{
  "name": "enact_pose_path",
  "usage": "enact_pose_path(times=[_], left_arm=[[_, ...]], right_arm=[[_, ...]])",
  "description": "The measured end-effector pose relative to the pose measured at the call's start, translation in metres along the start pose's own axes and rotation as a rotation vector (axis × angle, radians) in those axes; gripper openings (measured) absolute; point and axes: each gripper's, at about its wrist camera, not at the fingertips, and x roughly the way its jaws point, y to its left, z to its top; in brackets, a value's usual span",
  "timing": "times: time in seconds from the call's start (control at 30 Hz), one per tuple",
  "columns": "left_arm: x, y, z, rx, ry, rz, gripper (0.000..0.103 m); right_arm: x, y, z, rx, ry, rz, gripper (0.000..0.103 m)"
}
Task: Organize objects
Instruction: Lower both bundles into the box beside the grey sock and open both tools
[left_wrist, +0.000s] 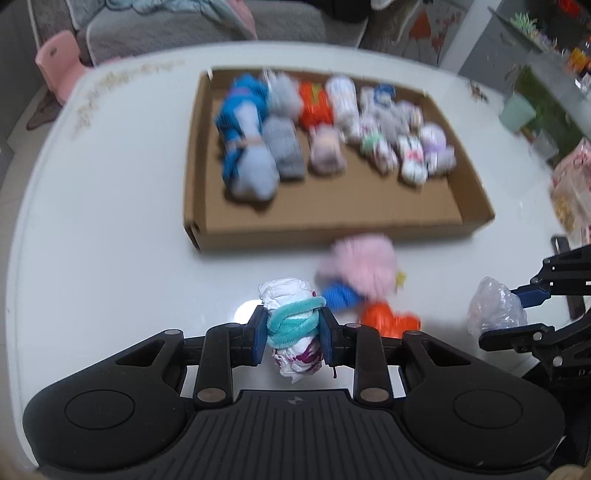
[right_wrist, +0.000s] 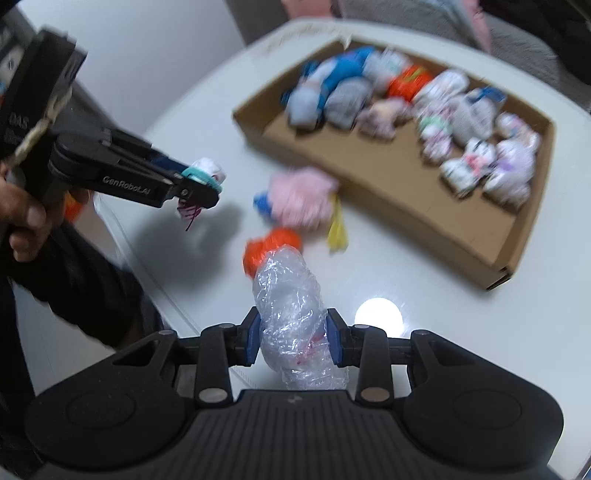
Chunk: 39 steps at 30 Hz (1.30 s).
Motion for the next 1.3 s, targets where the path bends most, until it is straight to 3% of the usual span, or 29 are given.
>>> enact_pose_path(times=[0.3, 0.5, 0.73, 0.9, 1.1, 1.3], left_arm=[[-0.009, -0.003, 0.058, 0.080, -0.091, -0.001, 0.035], [0.017, -0.011, 0.087, 0.163, -0.095, 0.006, 0.035], [0.058, -0.015, 0.084, 0.146, -0.049, -0.089, 0.036], [0.082, -0.013, 0.083, 0.143, -0.004, -0.025, 0.036], [0.085, -0.005, 0.081, 0.158, 0.012, 0.042, 0.036], [0.088, -0.004, 0.078, 0.151, 0.034, 0.038, 0.036]], right_arm=[[-0.004, -0.031, 0.034, 0.114, -0.181, -0.089, 0.033], [0.002, -0.050, 0.071, 0.169, -0.286, -0.074, 0.033], [0.038, -0.055, 0.107, 0.150, -0.233, -0.076, 0.033], [0.045, -0.057, 0.108, 0.154, -0.206, -0.082, 0.033], [0.064, -0.058, 0.117, 0.185, -0.179, -0.059, 0.033], [0.076, -0.049, 0.118, 0.167, -0.134, -0.065, 0.033]])
